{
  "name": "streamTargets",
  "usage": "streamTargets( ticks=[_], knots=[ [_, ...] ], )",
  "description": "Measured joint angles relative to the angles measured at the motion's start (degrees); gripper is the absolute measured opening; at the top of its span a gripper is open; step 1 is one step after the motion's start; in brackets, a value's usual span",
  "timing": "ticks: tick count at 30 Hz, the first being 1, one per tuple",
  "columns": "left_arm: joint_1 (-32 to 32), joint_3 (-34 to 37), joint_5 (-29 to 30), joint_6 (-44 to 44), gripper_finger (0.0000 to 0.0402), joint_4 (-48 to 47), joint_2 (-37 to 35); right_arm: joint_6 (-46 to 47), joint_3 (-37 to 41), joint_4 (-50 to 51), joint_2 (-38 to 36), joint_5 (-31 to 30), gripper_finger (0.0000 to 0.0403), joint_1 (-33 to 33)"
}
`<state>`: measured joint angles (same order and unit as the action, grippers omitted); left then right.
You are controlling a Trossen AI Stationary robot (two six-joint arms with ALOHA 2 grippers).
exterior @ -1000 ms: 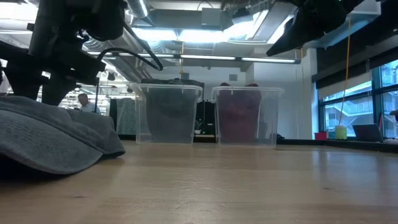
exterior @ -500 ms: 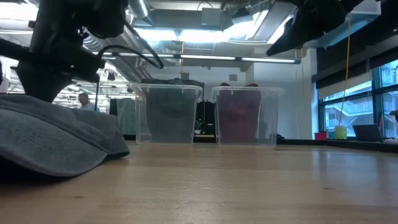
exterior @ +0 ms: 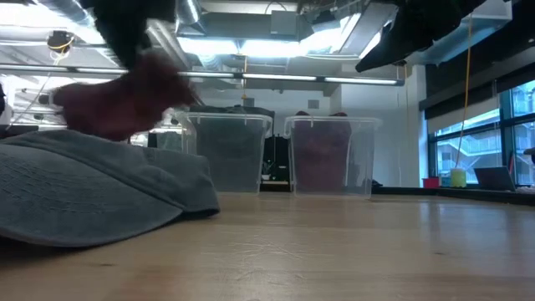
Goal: Pick & Place hat
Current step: Put the red cap into the right transparent bin
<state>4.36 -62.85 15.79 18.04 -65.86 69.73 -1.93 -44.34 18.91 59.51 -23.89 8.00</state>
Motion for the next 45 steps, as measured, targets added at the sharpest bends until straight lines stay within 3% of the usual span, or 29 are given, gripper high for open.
streamTargets(
  ticks=[8,13,18,28,34,45],
  knots=[
    [-1.90,-0.04,9.59,5.72,0.0004,22.53,-5.46,-0.24,0.00,-12.00,0.26,-0.05,0.0250,0.00],
    [-1.90,-0.04,13.46,-4.80,0.0004,42.39,-4.86,-5.47,0.00,-24.86,2.32,0.03,0.0250,0.01],
    [-1.90,-0.06,13.20,-15.88,0.0004,57.99,-3.68,-9.76,0.00,-33.03,5.40,0.12,0.0250,0.01],
    [-1.90,-0.01,13.05,-23.71,0.0004,64.83,-1.83,-10.57,0.00,-45.78,6.71,0.46,0.0250,0.02],
    [-1.90,-0.02,13.07,-25.41,0.0004,69.71,-1.63,-10.78,0.00,-48.14,7.63,5.49,0.0250,0.02],
    [-1.83,-0.02,11.12,-26.34,0.0004,72.38,-1.66,-13.55,0.00,-58.81,10.59,5.58,0.0240,-1.29]
  ],
)
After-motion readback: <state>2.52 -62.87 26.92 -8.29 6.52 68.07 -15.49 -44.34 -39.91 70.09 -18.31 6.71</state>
